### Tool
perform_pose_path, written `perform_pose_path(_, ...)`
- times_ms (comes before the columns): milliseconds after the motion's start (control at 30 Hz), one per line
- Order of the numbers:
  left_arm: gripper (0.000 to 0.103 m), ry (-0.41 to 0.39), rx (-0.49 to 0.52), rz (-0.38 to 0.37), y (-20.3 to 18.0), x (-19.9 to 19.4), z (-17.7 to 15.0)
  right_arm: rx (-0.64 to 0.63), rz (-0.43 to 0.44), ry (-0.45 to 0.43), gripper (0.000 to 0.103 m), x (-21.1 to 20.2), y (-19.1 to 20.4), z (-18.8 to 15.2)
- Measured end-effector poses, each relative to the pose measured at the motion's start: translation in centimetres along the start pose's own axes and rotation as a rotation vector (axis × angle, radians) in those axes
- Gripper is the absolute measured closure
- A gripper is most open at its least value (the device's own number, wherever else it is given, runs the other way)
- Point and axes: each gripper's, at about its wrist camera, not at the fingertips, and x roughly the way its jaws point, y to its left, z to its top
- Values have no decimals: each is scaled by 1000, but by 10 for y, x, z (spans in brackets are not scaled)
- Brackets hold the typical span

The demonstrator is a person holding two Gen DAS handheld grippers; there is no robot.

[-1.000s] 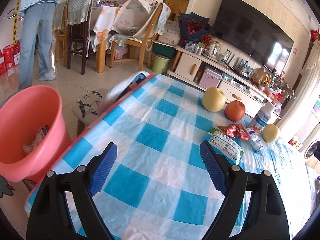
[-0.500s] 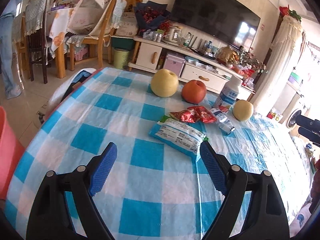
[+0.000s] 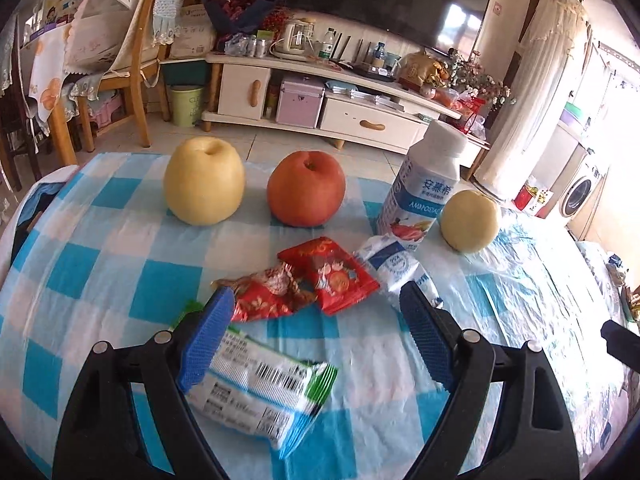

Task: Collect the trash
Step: 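Grasp the red snack bag with the left tool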

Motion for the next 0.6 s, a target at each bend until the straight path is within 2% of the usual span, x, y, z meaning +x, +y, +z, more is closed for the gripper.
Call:
perform_pose_path(133,18,42,-9,32,-6,30,20,6,11,-6,10,-4,-3,1)
perform_pose_path(233,20,73,-55,32,-4,49,28,-1,13,-8,10,-6,-4,0)
perform_pose_path(300,26,101,-68,60,-5,61,29,-7,15,-5,10,-5,-4,-1)
perform_pose_path(400,40,141,-77,111,-5,78,28,-11,14,4,10,-4,-7,-1)
perform_pose_path(600,45,141,-46,123,-12,87,24,7,15,13,10,-3,-15,-1)
